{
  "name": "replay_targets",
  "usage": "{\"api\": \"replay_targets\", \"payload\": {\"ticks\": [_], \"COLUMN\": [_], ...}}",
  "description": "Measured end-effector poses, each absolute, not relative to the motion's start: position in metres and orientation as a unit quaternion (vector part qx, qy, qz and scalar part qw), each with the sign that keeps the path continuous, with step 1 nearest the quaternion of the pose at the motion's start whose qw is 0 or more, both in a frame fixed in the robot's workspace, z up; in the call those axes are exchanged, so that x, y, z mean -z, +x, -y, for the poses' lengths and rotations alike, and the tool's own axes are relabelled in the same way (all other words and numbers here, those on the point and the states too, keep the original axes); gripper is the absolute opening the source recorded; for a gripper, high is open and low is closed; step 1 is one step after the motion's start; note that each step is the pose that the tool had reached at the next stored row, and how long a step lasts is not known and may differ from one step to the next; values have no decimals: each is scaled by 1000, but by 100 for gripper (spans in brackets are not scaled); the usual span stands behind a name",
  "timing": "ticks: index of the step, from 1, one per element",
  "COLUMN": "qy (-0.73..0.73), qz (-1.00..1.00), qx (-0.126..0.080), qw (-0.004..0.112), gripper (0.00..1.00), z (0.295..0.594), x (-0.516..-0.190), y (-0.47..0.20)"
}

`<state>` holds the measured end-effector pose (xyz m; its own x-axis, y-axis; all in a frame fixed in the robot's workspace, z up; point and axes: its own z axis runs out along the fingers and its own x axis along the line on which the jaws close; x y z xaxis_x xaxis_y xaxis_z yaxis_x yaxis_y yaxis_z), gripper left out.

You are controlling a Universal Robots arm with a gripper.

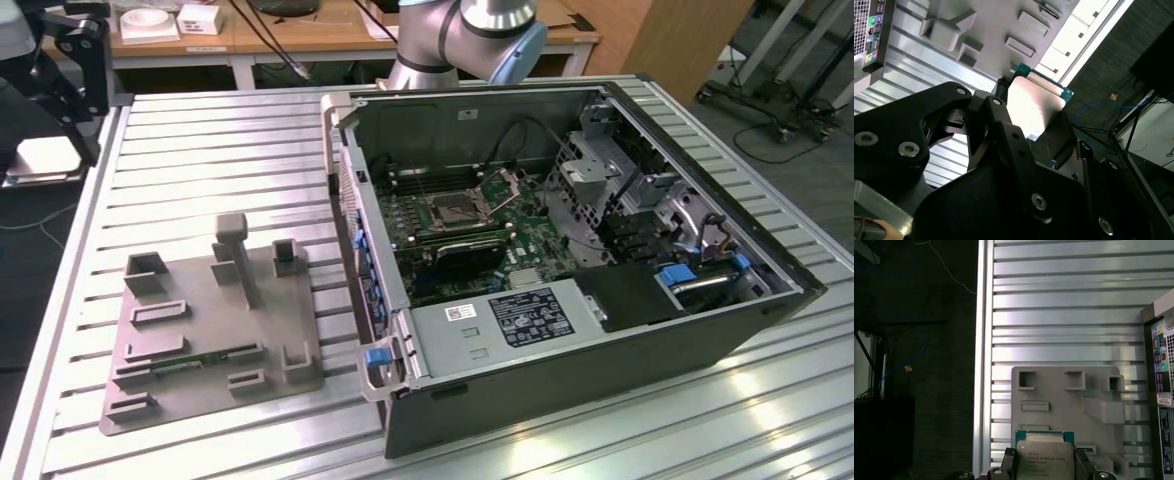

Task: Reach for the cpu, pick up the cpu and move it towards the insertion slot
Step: 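Pick up the cpu and move it towards the insertion slot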

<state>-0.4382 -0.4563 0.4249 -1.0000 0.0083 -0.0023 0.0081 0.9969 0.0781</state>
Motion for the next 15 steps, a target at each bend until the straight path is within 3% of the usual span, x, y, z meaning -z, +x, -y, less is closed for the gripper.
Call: {"api": "replay_targets", "payload": {"ticks": [15], "qy": [4], "qz": [-999], "qx": [-39], "qw": [1], "gripper": [54], "z": [456], "x": [-424], "y": [-433]}}
